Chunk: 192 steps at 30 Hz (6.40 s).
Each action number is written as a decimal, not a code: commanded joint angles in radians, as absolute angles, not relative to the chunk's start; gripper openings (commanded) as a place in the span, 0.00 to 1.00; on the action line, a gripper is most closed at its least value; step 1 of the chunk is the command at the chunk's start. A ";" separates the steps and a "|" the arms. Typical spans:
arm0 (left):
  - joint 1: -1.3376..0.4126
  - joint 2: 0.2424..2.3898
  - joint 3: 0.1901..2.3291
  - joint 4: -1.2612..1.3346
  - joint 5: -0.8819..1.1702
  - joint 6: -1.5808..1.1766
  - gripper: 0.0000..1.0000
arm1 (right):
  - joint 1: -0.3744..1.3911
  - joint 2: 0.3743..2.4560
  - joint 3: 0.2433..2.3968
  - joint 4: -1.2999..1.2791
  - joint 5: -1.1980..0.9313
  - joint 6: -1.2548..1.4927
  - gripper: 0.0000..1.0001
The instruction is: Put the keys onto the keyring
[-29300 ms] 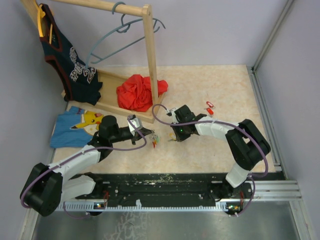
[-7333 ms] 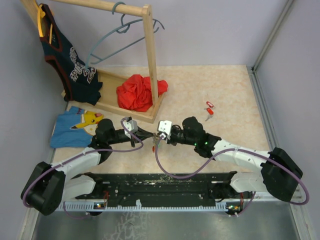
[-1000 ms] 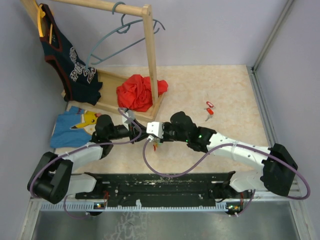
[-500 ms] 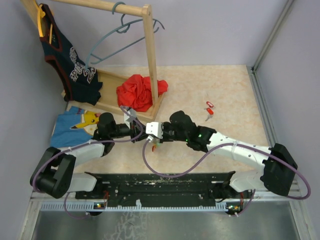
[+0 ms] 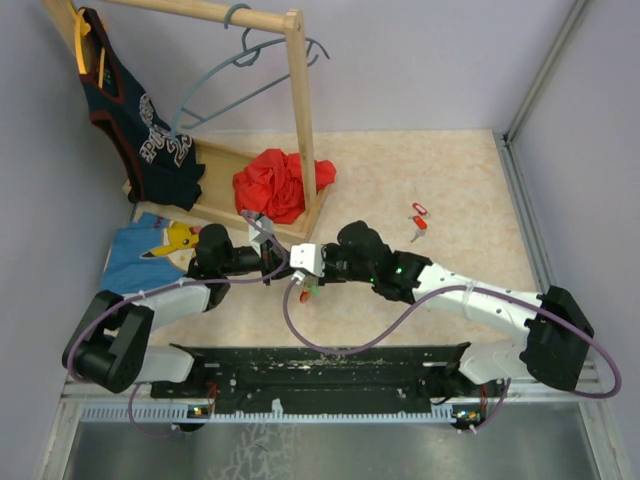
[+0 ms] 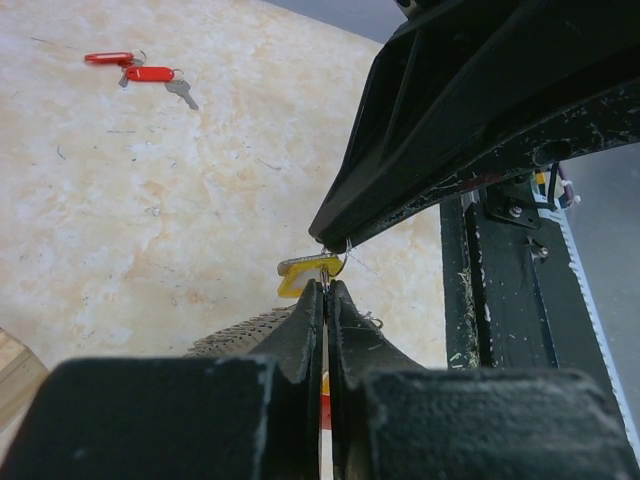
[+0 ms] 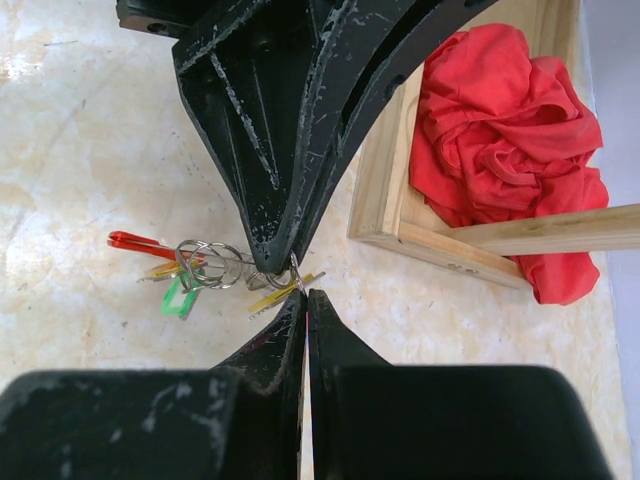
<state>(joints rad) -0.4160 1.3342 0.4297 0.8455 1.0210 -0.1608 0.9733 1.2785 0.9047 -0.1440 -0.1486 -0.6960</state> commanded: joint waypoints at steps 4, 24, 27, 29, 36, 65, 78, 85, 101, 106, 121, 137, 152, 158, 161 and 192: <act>-0.409 1.295 0.424 0.900 1.023 -0.169 0.01 | 0.975 1.245 0.858 -0.120 -0.103 -0.656 0.00; -0.405 1.271 0.392 0.970 0.987 -0.197 0.01 | 0.968 1.189 0.747 0.030 -0.162 -0.574 0.00; -0.406 1.269 0.394 0.964 0.987 -0.190 0.01 | 0.955 1.156 0.729 0.038 -0.166 -0.560 0.14; -0.407 1.269 0.393 0.962 0.993 -0.188 0.01 | 0.949 1.153 0.715 0.055 -0.169 -0.554 0.21; -0.406 1.266 0.394 0.946 1.010 -0.163 0.01 | 0.895 1.154 0.719 0.106 -0.310 -0.520 0.30; -0.406 1.256 0.388 0.939 0.939 -0.175 0.01 | 0.896 1.244 0.748 0.282 -0.279 -0.310 0.43; -0.406 1.257 0.390 0.943 0.955 -0.177 0.01 | 0.895 1.252 0.732 0.320 -0.211 -0.310 0.36; -0.406 1.258 0.390 0.945 0.958 -0.179 0.01 | 0.895 1.256 0.733 0.297 -0.208 -0.324 0.26; -0.406 1.254 0.390 0.952 0.972 -0.196 0.01 | 0.896 1.277 0.757 0.256 -0.217 -0.394 0.02; -0.406 1.253 0.381 0.980 0.950 -0.222 0.01 | 0.906 1.277 0.755 0.234 -0.253 -0.441 0.00; -0.406 1.266 0.344 1.114 0.896 -0.299 0.01 | 0.972 1.323 0.748 0.216 -0.185 -0.512 0.00; -0.401 1.257 0.378 0.956 0.938 -0.180 0.21 | 0.977 1.258 0.864 0.030 -0.111 -0.643 0.00; -0.400 1.292 0.423 0.883 1.011 -0.173 0.30 | 0.986 1.272 0.918 -0.033 -0.146 -0.665 0.00; -0.402 1.314 0.437 0.869 1.017 -0.176 0.27 | 0.992 1.275 0.925 -0.037 -0.151 -0.667 0.00; -0.402 1.320 0.440 0.870 1.024 -0.182 0.24 | 0.995 1.276 0.927 -0.041 -0.155 -0.667 0.00; -0.400 1.280 0.390 0.981 0.999 -0.206 0.01 | 0.999 1.309 0.856 -0.126 -0.254 -0.577 0.02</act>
